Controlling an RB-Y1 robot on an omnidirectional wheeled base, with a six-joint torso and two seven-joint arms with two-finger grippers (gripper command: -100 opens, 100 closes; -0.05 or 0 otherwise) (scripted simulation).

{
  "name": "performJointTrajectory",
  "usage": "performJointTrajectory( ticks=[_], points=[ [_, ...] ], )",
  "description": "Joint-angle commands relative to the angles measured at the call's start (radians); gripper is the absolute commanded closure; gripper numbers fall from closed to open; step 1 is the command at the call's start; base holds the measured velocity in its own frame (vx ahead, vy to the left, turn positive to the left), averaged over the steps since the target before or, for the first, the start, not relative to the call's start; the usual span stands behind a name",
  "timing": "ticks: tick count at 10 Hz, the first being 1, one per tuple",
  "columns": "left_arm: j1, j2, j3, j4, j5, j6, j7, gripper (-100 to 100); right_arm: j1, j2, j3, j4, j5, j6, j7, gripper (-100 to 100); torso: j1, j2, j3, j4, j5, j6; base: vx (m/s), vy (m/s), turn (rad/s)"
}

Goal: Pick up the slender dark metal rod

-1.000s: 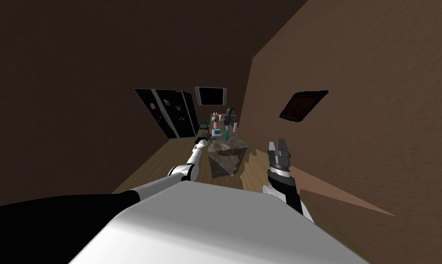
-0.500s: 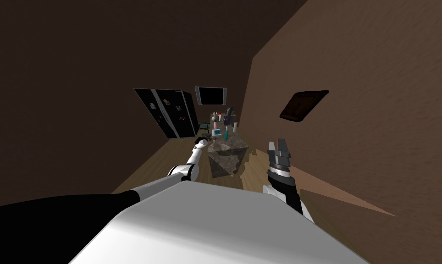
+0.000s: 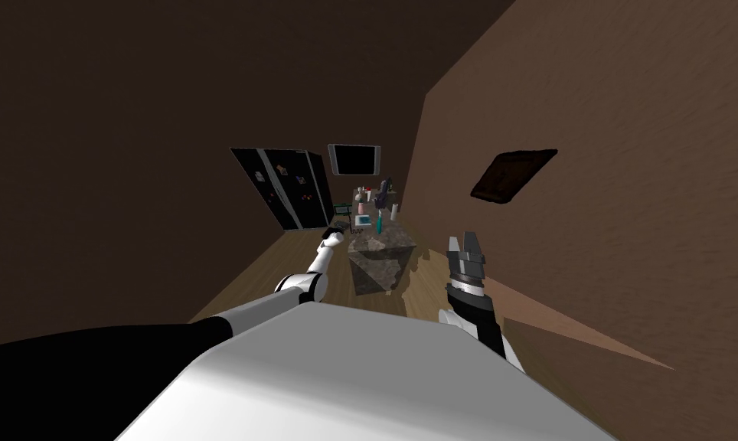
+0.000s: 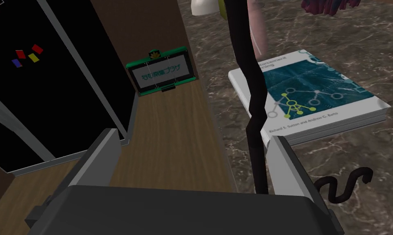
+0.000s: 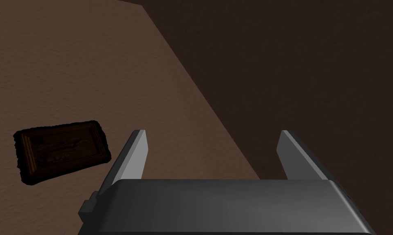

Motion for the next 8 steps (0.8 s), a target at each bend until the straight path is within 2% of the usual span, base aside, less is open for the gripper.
performJointTrajectory(
  ticks=[1, 4, 5, 7, 8],
  points=[
    [0.001, 0.009, -0.011, -0.003, -0.032, -0.001, -0.008, -100, 0.0, 0.0, 0.0, 0.0, 0.0, 0.0, 0.0, 0, 0.0, 0.0, 0.0, 0.0, 0.0, 0.0, -0.031, 0.003, 0.075],
    [0.017, 0.011, -0.052, -0.001, -0.086, -0.018, -0.01, -100, 0.0, 0.0, 0.0, 0.0, 0.0, 0.0, 0.0, 0, 0.001, -0.003, -0.001, -0.001, 0.0, 0.0, -0.002, 0.028, 0.055],
    [0.04, 0.029, -0.062, -0.005, -0.079, -0.039, 0.002, -100, 0.0, 0.0, 0.0, 0.0, 0.0, 0.0, 0.0, 0, 0.003, -0.003, -0.002, -0.001, 0.001, 0.0, -0.006, 0.123, -0.12],
    [0.066, 0.028, -0.062, -0.019, -0.029, -0.078, 0.015, -100, 0.0, 0.0, 0.0, 0.0, 0.0, 0.0, 0.0, 0, 0.011, -0.001, -0.001, 0.0, 0.002, 0.0, -0.037, 0.173, -0.245],
    [0.07, 0.025, -0.061, -0.022, -0.018, -0.087, 0.017, -100, 0.0, 0.0, 0.0, 0.0, 0.0, 0.0, 0.0, 0, 0.011, -0.001, 0.0, 0.0, 0.002, 0.001, -0.019, 0.124, -0.143]
  ],
)
